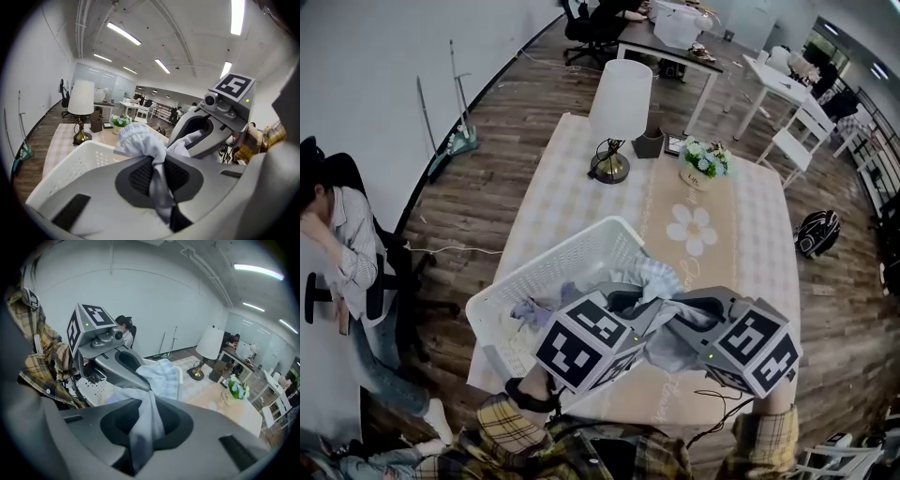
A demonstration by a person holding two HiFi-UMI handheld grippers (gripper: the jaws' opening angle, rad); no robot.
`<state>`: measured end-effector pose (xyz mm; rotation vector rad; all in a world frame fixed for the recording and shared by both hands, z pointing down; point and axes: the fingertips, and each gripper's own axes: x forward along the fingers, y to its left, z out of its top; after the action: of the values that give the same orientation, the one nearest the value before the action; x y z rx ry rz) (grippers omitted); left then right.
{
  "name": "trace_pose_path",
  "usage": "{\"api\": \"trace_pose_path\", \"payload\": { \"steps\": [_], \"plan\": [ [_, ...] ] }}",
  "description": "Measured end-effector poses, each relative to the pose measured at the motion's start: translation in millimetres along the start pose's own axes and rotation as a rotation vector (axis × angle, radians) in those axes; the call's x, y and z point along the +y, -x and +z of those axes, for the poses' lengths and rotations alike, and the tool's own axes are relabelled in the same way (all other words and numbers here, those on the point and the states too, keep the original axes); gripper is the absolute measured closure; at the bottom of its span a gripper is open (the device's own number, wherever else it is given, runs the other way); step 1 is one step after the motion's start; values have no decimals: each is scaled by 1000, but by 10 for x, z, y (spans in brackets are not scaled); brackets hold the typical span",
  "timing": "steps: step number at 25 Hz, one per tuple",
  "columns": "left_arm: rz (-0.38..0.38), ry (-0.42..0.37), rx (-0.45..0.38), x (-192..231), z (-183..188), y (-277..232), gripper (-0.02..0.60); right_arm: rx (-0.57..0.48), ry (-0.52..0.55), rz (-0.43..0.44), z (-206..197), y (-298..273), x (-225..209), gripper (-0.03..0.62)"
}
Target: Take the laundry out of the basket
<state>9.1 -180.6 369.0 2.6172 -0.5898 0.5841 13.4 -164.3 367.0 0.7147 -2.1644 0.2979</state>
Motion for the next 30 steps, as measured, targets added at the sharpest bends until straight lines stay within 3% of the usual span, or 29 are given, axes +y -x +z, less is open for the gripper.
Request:
{"api": "trace_pose_path", "payload": {
  "steps": [10, 20, 30],
  "plan": [
    [108, -61, 14, -790, 239, -575, 525, -83, -3, 33, -688, 670, -258, 514],
    [248, -87, -34, -1336, 532, -953, 526, -172, 58, 76, -1095, 1221, -478, 516],
    [260, -112, -25, -1922, 533, -1405, 525, -186, 27, 56, -1696, 1647, -581, 516]
  ]
}}
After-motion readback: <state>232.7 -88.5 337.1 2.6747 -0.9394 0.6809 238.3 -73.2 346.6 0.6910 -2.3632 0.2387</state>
